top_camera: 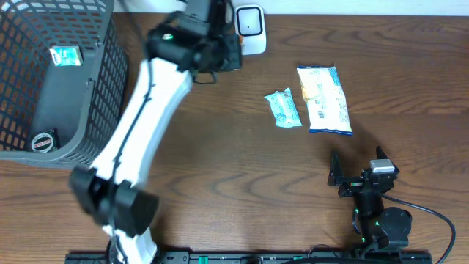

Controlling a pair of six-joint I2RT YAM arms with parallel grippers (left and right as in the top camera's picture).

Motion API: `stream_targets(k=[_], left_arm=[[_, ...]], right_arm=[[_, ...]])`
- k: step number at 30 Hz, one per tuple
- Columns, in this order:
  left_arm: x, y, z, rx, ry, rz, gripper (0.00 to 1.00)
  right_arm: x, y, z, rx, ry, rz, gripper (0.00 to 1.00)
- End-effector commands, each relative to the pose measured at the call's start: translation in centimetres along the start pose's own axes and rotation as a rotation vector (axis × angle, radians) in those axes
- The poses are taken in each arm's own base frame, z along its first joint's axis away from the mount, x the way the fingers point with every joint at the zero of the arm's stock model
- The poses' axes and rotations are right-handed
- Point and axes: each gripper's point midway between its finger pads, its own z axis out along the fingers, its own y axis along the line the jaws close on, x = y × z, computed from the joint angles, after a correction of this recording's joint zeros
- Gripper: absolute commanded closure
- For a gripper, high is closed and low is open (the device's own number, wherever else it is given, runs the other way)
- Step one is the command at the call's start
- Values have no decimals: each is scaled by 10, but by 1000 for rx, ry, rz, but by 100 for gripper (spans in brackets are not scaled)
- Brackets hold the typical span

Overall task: Scan the item barcode
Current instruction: 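Carry the orange box with the left gripper to the scanner, then hold the orange box under the scanner and release it on the table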

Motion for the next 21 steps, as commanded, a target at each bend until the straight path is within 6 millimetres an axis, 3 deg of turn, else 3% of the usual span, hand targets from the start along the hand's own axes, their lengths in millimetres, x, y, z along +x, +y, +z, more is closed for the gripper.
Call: stream_targets(k=[1,4,9,14,19,20,21], left_arm=[[13,8,39,-67,60,-134,93],[32,12,79,-105,140,-164,93],[60,16,124,-149,232,-154,93],[77,17,150,-169,279,-142,93],[81,7,162,-152,273,-117,92],[82,5,163,-149,270,-110,83],[83,2,164,-144,268,-105,54]], right_arm=[[0,2,0,-10,0,-12,1],[0,2,0,-10,0,-12,1],[0,2,0,-10,0,-12,1],[0,2,0,-10,0,-12,1],[0,2,0,-10,0,-12,1],[0,2,0,-10,0,-12,1],[0,2,0,-10,0,-12,1]])
